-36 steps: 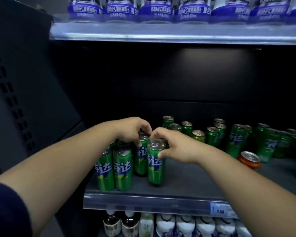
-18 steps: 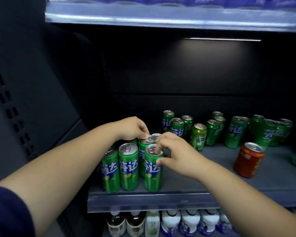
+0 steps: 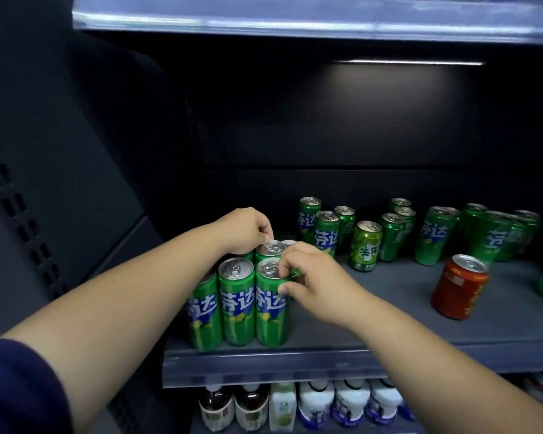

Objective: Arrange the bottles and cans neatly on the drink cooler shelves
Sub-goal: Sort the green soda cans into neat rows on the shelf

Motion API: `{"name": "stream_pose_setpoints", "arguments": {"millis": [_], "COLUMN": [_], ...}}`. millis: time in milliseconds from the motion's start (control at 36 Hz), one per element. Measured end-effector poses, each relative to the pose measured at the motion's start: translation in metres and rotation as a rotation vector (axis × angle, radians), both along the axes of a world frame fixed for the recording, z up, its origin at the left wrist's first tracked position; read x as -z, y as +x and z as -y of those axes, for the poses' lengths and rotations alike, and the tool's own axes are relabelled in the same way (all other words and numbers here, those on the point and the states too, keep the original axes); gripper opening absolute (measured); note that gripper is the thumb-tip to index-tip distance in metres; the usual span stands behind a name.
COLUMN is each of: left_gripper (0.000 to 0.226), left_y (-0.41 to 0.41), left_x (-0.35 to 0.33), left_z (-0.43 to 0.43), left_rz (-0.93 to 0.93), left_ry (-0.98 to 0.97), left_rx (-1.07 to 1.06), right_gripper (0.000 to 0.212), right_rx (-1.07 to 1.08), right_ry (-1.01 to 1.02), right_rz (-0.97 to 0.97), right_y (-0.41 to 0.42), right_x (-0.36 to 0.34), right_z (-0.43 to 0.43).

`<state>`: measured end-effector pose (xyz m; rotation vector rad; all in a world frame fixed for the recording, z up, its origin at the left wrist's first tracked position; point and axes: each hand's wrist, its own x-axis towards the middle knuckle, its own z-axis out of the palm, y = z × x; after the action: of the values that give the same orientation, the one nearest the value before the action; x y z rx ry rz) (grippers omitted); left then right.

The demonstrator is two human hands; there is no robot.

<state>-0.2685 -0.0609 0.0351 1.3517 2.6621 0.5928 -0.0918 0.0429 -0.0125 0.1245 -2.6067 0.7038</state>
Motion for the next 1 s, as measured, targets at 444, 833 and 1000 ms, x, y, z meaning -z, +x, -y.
{"name": "stream_pose_setpoints", "arguments": {"millis": [444, 833, 1000], "left_gripper": [0.019, 0.009, 0.021], "left_y": [-0.006, 0.013, 0.048], "left_x": [0.004, -0.031, -0.029], "left_z": [0.001, 0.035, 0.081], "left_rz": [0.037, -0.041, -0.095], "left_ry": [-0.064, -0.054, -0.04], "left_rx": [-0.017, -0.024, 0.028], "right_gripper": [0.029, 0.032, 0.029], "right_rx": [-0.006, -0.055, -0.036], "right_ry": [0.023, -0.076, -0.092], "right_rz": [-0.002, 0.007, -0.024], "right_y": [-0.008, -0.002, -0.002], "right_x": [0.002, 0.001, 0.005], "right_z": [-0.001, -0.007, -0.006]}}
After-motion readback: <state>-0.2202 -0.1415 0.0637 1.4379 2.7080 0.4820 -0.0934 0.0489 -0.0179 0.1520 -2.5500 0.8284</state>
